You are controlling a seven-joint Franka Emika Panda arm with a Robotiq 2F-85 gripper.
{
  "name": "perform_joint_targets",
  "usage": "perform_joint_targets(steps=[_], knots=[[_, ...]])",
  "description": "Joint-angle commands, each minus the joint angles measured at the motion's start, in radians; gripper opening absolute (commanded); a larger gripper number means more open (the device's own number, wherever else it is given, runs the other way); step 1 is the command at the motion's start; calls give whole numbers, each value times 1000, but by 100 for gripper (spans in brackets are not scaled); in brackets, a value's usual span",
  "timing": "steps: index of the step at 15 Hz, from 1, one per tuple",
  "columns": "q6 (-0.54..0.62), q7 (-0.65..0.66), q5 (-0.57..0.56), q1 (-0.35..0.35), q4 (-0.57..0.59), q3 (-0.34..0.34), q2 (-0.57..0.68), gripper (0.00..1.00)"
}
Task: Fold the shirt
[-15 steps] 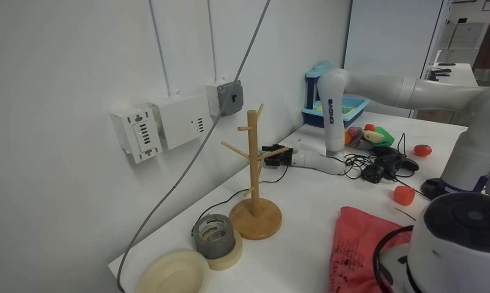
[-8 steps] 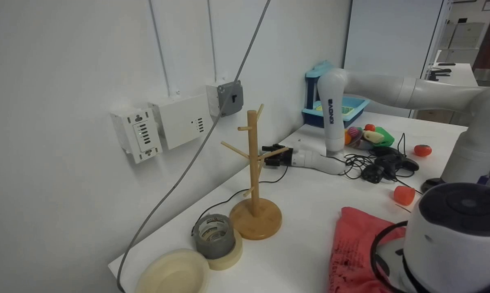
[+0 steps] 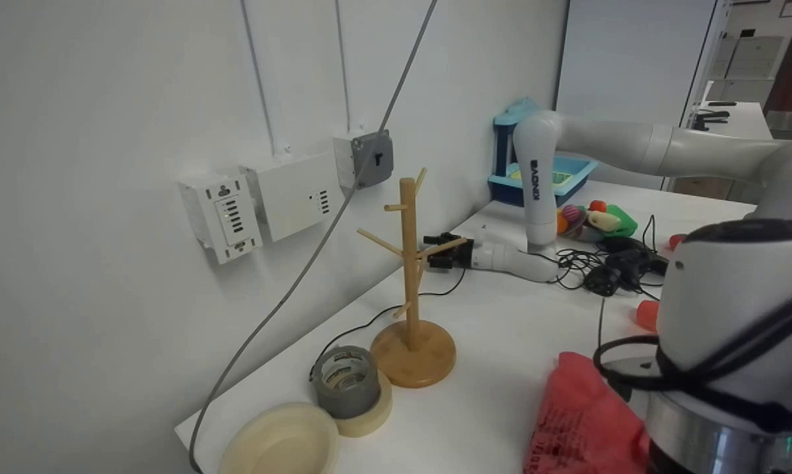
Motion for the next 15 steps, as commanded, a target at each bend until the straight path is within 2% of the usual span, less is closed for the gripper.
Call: perform_joint_targets(steps=[1,3,6,12,15], knots=[[-78,-196,226,-109,-62,44,-149,3],[-112,-278,339,-124,-86,9,-212,3],[-143,-338,432,-114,-129,-80,-295,3],[-157,-326,444,-101,-213,-255,-412,3],[-118,-262,377,-108,-237,-316,-425,3]])
